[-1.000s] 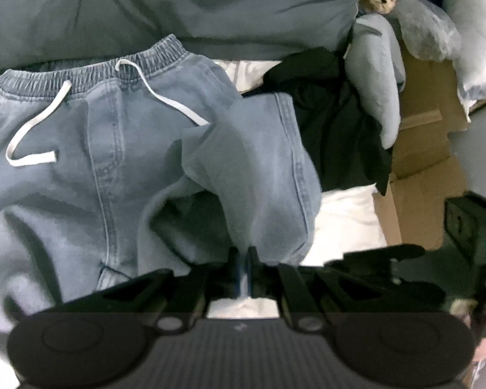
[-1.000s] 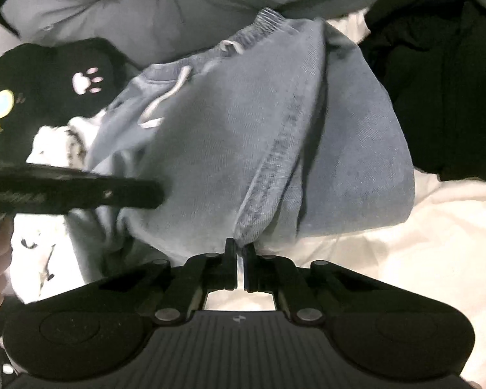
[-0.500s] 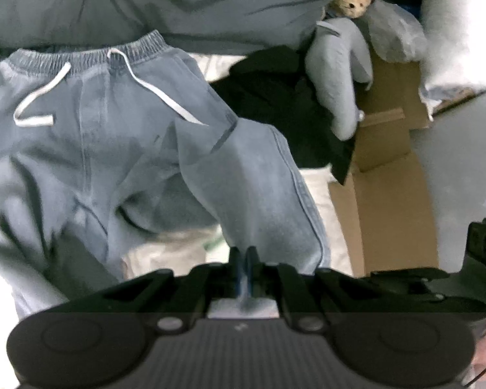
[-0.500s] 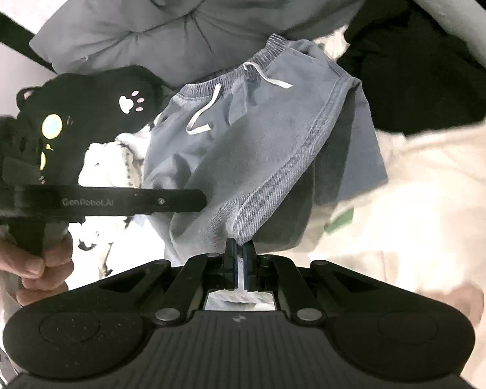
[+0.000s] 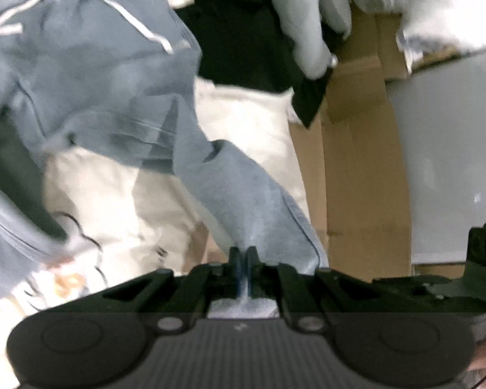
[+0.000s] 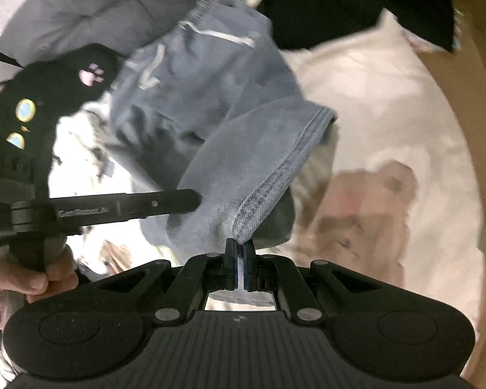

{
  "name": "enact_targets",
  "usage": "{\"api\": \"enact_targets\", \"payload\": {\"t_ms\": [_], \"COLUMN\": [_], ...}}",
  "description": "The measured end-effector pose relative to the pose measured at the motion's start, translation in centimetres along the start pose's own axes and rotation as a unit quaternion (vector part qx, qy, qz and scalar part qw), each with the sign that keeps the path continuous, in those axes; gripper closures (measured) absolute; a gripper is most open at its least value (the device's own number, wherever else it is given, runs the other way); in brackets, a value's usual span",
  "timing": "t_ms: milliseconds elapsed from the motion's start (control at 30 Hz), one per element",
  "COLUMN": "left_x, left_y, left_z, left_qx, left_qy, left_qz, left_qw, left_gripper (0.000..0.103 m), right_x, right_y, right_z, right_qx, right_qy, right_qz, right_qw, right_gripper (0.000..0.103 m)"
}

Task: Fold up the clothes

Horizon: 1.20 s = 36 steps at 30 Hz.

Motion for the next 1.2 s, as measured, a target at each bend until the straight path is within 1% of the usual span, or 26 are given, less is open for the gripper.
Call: {"api": "enact_targets", "payload": {"t_ms": [67, 200, 233, 267, 300, 400, 467, 600, 700, 733, 767, 800, 867, 900, 1000, 1067, 1133, 1167, 1200], "left_x": [-1.9, -5.8, -6.5, -6.8, -6.8, -6.0, -5.0, -3.4, -3.6, -3.9, -4.3, -5.1, -7.1, -8.3, -11.9, -13.7, -15.3, -15.9, -16.6], "left_y": [1.3, 3.2, 3.5, 3.8, 3.9, 4.0, 4.0, 4.2, 4.2, 4.4, 4.5, 4.7, 5.3, 5.7, 7.6, 8.8, 9.9, 10.3, 10.9], "left_z": [0.4, 0.4, 0.3, 0.1, -0.2, -1.3, -2.5, -5.1, -5.9, -6.0, -6.0, -5.8, -5.2, -5.0, -4.4, -4.2, -4.0, -3.9, -3.8], "left_qx": [-0.004, -0.001, 0.003, 0.007, 0.013, 0.035, 0.037, 0.015, 0.004, -0.003, -0.01, -0.014, -0.022, -0.027, -0.045, -0.05, -0.054, -0.055, -0.057], "left_qy": [0.0, -0.016, -0.023, -0.031, -0.041, -0.064, -0.086, -0.138, -0.151, -0.149, -0.146, -0.139, -0.122, -0.109, -0.089, -0.083, -0.074, -0.068, -0.065], "left_qz": [-0.012, -0.036, -0.042, -0.045, -0.043, -0.037, -0.038, -0.06, -0.066, -0.067, -0.068, -0.069, -0.071, -0.075, -0.092, -0.101, -0.105, -0.105, -0.108], "left_qw": [0.9999, 0.9992, 0.9989, 0.9985, 0.9981, 0.9967, 0.9949, 0.9885, 0.9864, 0.9866, 0.9868, 0.9878, 0.9898, 0.9908, 0.9907, 0.9902, 0.9902, 0.9905, 0.9904], "left_gripper": [0.099, 0.097, 0.095, 0.089, 0.086, 0.084, 0.084, 0.082, 0.08, 0.079, 0.075, 0.069, 0.064, 0.064, 0.063, 0.063, 0.061, 0.059, 0.057], "right_x": [-0.5, -1.6, -1.8, -2.1, -2.3, -2.9, -3.4, -4.5, -5.4, -5.7, -6.0, -6.4, -7.1, -7.5, -8.4, -8.7, -8.9, -8.9, -8.8], "right_y": [0.9, 2.2, 2.3, 2.3, 2.2, 1.8, 1.3, 0.3, -0.3, -0.5, -0.5, -0.5, -0.6, -0.7, -0.7, -0.3, 0.2, 0.6, 1.0], "right_z": [2.3, 6.5, 7.3, 8.1, 9.1, 11.8, 13.2, 15.8, 18.0, 18.7, 19.3, 19.9, 20.7, 21.1, 22.3, 23.1, 23.8, 24.1, 24.3], "right_qx": [-0.01, -0.015, -0.015, -0.014, -0.017, -0.026, -0.035, -0.018, -0.015, -0.015, -0.013, -0.011, -0.005, -0.005, -0.012, -0.024, -0.04, -0.038, -0.036], "right_qy": [0.017, 0.047, 0.054, 0.06, 0.069, 0.096, 0.111, 0.152, 0.187, 0.197, 0.204, 0.21, 0.221, 0.223, 0.228, 0.232, 0.227, 0.225, 0.222], "right_qz": [-0.008, -0.019, -0.02, -0.02, -0.02, -0.019, -0.02, -0.025, -0.029, -0.031, -0.033, -0.035, -0.036, -0.033, -0.022, -0.012, -0.002, 0.002, 0.005], "right_qw": [1.0, 0.999, 0.998, 0.998, 0.997, 0.995, 0.993, 0.988, 0.982, 0.98, 0.978, 0.977, 0.975, 0.974, 0.973, 0.972, 0.973, 0.974, 0.974], "right_gripper": [0.102, 0.103, 0.103, 0.103, 0.103, 0.103, 0.103, 0.103, 0.103, 0.103, 0.103, 0.103, 0.102, 0.102, 0.101, 0.099, 0.097, 0.096, 0.084]}}
Point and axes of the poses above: each gripper's, at about its wrist camera, not at the fingertips, and x roughly against the way its jaws point, z to its right, y to its underside, the point moved 10 cm from there along -x, roughly the way its jaws point, and after that the axes turned 6 degrees about y, right-handed, at the moved point
